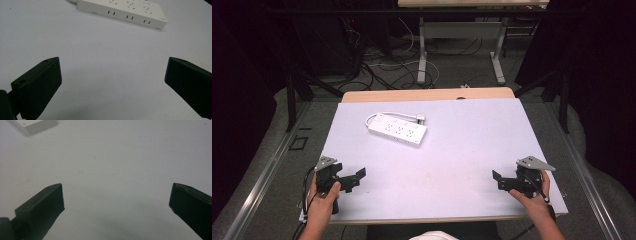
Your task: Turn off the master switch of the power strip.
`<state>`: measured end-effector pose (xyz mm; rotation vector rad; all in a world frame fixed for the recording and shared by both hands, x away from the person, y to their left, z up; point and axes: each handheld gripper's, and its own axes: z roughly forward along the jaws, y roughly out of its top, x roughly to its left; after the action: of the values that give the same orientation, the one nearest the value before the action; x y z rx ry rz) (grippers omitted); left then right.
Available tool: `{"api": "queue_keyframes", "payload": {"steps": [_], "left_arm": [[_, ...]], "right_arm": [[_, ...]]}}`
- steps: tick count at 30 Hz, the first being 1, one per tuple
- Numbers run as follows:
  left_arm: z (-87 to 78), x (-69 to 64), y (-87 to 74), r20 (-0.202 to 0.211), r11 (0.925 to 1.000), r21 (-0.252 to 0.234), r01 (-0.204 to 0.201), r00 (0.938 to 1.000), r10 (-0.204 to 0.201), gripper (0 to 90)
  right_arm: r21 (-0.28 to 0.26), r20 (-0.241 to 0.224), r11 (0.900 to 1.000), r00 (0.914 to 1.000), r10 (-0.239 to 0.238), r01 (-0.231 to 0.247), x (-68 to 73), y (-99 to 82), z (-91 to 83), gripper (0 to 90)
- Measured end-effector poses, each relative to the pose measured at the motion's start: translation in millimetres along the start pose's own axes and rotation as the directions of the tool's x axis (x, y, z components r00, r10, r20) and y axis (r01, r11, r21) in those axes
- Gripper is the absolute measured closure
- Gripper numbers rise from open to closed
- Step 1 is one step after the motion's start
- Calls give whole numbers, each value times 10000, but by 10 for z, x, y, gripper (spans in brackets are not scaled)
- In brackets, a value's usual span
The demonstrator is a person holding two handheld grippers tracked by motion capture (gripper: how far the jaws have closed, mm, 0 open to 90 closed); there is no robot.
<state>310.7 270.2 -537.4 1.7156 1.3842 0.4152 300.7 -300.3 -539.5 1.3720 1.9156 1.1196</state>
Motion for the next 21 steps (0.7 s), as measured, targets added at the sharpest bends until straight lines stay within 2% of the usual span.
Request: {"api": "queue_keyframes", "payload": {"steps": [4, 5, 8, 13, 21], "left_arm": [[4, 66, -40, -199, 9996, -222, 184, 9996, -188, 10], [-3, 83, -43, -198, 9998, -65, 167, 9997, -168, 10], [26, 124, -82, -312, 9991, -123, 399, 9987, -403, 11], [50, 163, -112, -471, 9990, 1, 443, 9979, -442, 12], [76, 163, -135, -717, 9998, 154, 125, 9974, -114, 12]], "right_arm": [[4, -53, 10000, 10000, -45, 45, -12, -2, 3, 0], [-5, -56, 10000, 10000, -71, 71, -15, -3, 5, 0], [27, -66, 10000, 10000, -23, 23, -11, -6, 8, 0], [7, 0, 10000, 10000, -46, 46, -7, -12, 21, 0], [76, -65, 10000, 10000, -26, 26, -29, -16, 21, 0]]}}
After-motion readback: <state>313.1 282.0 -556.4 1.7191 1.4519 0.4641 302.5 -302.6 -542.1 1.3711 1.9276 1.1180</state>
